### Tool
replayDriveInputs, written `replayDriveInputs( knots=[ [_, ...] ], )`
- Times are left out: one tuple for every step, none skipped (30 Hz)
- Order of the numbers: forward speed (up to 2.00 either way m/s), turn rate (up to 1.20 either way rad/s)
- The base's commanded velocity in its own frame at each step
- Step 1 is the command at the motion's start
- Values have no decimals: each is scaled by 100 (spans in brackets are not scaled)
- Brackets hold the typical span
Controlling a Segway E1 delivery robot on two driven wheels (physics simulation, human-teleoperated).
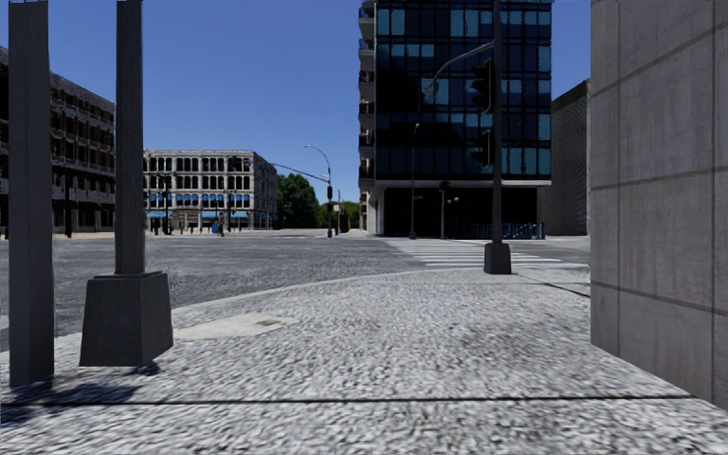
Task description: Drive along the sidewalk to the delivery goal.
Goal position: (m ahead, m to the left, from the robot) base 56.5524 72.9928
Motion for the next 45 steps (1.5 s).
replayDriveInputs(
  knots=[
    [163,-32],
    [163,-32],
    [162,-14],
    [162,0],
    [162,0],
    [162,0],
    [162,0],
    [162,0],
    [162,0],
    [162,0],
    [159,0],
    [149,-7],
    [145,-16],
    [145,-16],
    [142,-22],
    [141,-24],
    [141,-29],
    [141,-34],
    [141,-34],
    [141,-35],
    [140,-35],
    [140,-35],
    [140,-35],
    [140,-35],
    [140,-35],
    [140,-35],
    [140,-35],
    [140,-35],
    [139,-37],
    [136,-40],
    [136,-40],
    [134,-41],
    [131,-42],
    [130,-46],
    [130,-46],
    [126,-51],
    [119,-56],
    [112,-58],
    [112,-58],
    [105,-59],
    [100,-61],
    [95,-64],
    [94,-64],
    [94,-64],
    [93,-64]
  ],
)
